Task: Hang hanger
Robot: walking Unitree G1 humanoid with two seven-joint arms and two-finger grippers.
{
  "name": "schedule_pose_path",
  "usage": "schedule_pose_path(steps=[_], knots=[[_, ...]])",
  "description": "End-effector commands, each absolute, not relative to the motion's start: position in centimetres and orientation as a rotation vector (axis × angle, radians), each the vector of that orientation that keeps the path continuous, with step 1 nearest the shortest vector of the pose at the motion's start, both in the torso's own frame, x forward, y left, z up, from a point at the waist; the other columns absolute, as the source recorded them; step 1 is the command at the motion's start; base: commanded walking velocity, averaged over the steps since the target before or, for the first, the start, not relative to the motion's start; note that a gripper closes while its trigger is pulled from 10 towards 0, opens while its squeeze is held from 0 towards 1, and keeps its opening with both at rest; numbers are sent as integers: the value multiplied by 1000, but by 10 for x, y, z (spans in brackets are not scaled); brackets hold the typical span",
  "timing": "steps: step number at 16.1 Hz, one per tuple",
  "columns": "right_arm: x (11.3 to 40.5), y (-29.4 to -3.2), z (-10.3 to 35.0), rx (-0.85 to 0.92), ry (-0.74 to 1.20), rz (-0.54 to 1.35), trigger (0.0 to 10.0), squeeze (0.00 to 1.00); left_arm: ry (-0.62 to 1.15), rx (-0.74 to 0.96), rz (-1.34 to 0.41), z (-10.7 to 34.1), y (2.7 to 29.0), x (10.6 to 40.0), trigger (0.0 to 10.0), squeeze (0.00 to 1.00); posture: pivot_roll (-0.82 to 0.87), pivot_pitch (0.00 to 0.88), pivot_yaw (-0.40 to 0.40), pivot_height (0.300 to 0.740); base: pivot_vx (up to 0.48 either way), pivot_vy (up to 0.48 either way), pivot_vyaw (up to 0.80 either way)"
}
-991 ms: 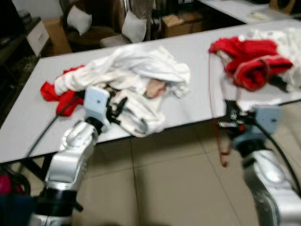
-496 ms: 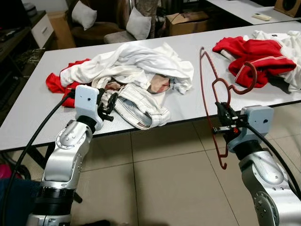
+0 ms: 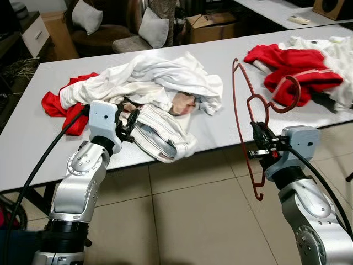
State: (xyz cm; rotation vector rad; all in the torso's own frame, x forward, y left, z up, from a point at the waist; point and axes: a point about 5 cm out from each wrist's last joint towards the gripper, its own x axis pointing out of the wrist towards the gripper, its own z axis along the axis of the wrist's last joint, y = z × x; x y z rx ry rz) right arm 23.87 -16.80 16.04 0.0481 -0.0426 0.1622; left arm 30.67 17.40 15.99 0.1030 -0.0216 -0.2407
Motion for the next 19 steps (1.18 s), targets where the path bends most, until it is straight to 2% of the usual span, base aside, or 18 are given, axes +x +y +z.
schedule_pose_path(steps=[1, 8, 13, 19], knots=[[238, -168, 160, 63, -53, 164, 10000, 0, -19, 113, -228, 160, 178, 307, 10000, 0, -139, 0, 76, 740, 307, 0, 0], [236, -166, 161, 78, -61, 209, 10000, 0, -14, 105, -242, 158, 175, 307, 10000, 0, -139, 0, 68, 740, 308, 0, 0], [241, -167, 160, 63, -38, 239, 10000, 0, -2, 92, -218, 150, 177, 295, 10000, 0, -109, 0, 3, 740, 310, 0, 0], [242, -162, 157, 68, -28, 265, 10000, 0, 12, 106, -207, 148, 185, 289, 10000, 0, -99, 0, 7, 740, 308, 0, 0]])
